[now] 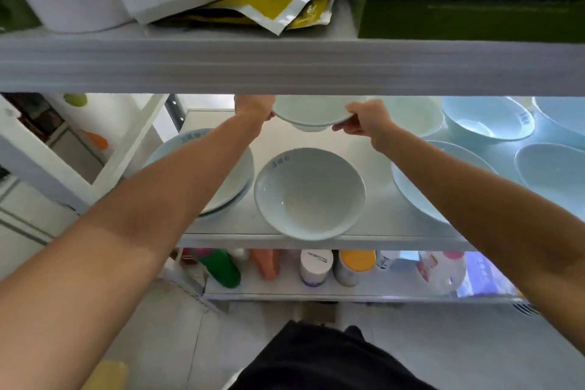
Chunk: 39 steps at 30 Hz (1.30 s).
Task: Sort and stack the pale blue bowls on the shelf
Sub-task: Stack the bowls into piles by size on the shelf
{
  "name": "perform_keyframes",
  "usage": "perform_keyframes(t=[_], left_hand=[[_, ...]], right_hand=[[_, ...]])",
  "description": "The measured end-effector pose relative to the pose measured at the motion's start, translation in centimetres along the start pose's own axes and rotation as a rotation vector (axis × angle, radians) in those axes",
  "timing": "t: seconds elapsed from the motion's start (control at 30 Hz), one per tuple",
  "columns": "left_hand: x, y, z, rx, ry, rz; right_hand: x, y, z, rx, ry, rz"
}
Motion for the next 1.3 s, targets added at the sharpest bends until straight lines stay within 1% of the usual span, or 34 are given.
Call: perform_keyframes(t=[0.1,0.2,0.3,0.4,0.57,0.67,0.77,0.9,1.03,1.3], left_hand=[[0.0,1.8,2.4,0.034,-0.085,-0.049],[-1.2,3.5,5.3,0.021,-0.171,-0.047],[-3.3,4.3,7.6,0.036,-0.165,-0.036],[-4.8,4.8,9.3,0.107,-0.165,-0.070],[-6.6,5.2,11.6,0.174,-0.184,-0.154],[-7.7,5.1,12.6,0.175,-0.145,-0.149],[-8.8,4.8,13.4,0.188,-0.114,-0.163],[-9.9,4.2,14.3,0.134,-0.098,-0.203],[-10.8,3.7,14.9,0.112,-0.079,-0.231],[-11.7,3.4,15.2,0.160,-0.049,-0.267]], right_hand=[[0.4,0.8,3.4,0.045,0.008,-0.012],[2.1,1.5,6.7,0.065,-0.031,-0.060],[3.9,1.6,9.3,0.080,-0.041,-0.064],[5.1,1.3,10.6,0.143,0.008,0.061],[5.8,1.3,11.3,0.280,0.174,0.308],[6.3,1.4,11.9,0.315,0.212,0.403],[6.9,1.6,12.4,0.331,0.213,0.445],[8.6,2.4,12.7,0.398,0.228,0.401],[10.3,2.4,12.5,0.424,0.244,0.374],[10.7,1.8,12.1,0.368,0.242,0.360]])
Point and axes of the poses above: each hand's wrist, its own z-axis away from the middle knuckle, its own y-axis out of the back of the hand, x = y × z, the point moved 2 cm from there along -z, towards the middle knuckle, and after that the axes turned 6 degrees about x, right-handed, at the moved point
